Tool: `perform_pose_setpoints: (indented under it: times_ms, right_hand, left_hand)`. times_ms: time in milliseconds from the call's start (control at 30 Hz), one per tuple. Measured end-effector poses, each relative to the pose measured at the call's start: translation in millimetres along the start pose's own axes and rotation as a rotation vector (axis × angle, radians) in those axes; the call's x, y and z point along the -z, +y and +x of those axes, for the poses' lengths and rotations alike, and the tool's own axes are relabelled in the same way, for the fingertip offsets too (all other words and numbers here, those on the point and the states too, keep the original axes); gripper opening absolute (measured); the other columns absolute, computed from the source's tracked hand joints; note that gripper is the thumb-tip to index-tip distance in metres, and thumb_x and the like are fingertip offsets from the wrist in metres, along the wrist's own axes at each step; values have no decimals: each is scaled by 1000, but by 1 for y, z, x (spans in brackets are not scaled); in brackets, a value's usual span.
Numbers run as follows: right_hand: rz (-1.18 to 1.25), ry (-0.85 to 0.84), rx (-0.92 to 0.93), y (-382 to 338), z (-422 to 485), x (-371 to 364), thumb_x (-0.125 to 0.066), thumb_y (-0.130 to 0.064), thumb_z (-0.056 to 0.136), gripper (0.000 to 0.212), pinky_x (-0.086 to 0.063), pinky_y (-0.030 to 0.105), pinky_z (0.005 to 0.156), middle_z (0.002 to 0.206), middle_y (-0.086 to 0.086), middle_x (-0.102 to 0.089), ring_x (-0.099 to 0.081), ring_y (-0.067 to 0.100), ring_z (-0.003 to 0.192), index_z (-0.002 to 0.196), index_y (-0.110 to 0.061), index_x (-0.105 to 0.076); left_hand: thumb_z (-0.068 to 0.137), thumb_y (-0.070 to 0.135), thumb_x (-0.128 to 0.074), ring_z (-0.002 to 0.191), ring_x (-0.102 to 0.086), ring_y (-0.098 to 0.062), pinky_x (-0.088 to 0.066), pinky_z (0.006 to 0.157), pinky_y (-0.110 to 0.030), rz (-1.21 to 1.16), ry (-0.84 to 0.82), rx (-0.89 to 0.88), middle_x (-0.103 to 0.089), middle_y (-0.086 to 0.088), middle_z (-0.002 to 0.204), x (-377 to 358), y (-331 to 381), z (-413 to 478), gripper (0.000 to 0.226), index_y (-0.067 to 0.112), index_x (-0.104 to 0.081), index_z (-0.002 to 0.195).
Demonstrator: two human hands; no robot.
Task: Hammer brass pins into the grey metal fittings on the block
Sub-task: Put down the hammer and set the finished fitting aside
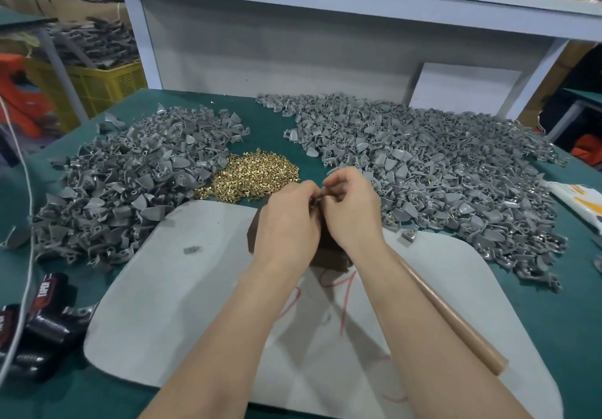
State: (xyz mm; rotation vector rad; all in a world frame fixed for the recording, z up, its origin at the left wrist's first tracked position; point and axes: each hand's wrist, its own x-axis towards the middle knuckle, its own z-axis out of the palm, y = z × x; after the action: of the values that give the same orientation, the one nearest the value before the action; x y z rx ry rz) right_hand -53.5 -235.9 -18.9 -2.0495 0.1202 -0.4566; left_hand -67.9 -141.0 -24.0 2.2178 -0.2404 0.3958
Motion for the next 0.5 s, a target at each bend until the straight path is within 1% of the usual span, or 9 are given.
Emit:
perform_pose_setpoints:
  times_ms: [33, 100, 167, 200, 300, 400, 500]
  right_hand:
    - [21, -7, 0, 0, 0, 1, -54, 5, 76, 30, -49, 32, 84, 76, -8, -60, -59, 13, 78, 78, -25, -51]
    - [38, -92, 28, 0, -1, 4, -57, 4, 75, 32, -50, 36, 87, 82, -4, -64, -62, 16, 84, 77, -28, -53]
    - [56, -189, 45, 1, 0, 6, -61, 2, 76, 29, -51, 38, 89, 88, 0, -67, -64, 17, 88, 80, -26, -56]
    - [60, -210, 45, 2, 1, 7, -62, 2, 76, 27, -51, 39, 89, 88, 1, -67, -64, 17, 88, 81, -24, -58]
    - [37, -159, 34, 3, 2, 7, -63, -1, 74, 23, -51, 39, 86, 85, 1, -67, -64, 18, 85, 77, -24, -58]
    - [-2, -67, 0, 1, 1, 1, -64, -7, 74, 22, -51, 34, 79, 76, -5, -63, -61, 15, 77, 71, -27, -54]
    - [-8, -1, -23, 0, 1, -4, -60, -3, 76, 26, -49, 32, 76, 73, -8, -59, -58, 16, 77, 71, -27, -51]
  left_hand:
    - [86, 7, -57, 91, -63, -29, -51, 81, -42, -14, 7, 9, -67, -6, 96, -1, 0, 0, 16, 14, -66, 97]
    - [84, 3, -58, 91, -64, -28, -52, 82, -42, -63, 14, 50, -68, -6, 96, 0, -5, 4, 18, 14, -66, 96]
    - [83, 0, -59, 92, -65, -26, -52, 84, -42, -115, 6, 83, -69, -5, 94, 3, -10, 5, 20, 14, -67, 96]
    - [83, -1, -60, 92, -65, -25, -52, 84, -41, -120, -1, 81, -70, -5, 94, 4, -10, 5, 21, 14, -67, 96]
    - [85, 2, -58, 94, -64, -25, -52, 86, -40, -62, -34, 38, -69, -5, 99, 6, -7, 5, 24, 14, -69, 102]
    - [83, 2, -52, 96, -61, -28, -50, 84, -41, 31, -45, -17, -67, -7, 101, 6, -4, 4, 30, 13, -69, 105]
    - [85, 5, -50, 93, -60, -30, -49, 81, -42, 70, -9, -34, -66, -9, 100, 3, 0, 2, 27, 13, -68, 103]
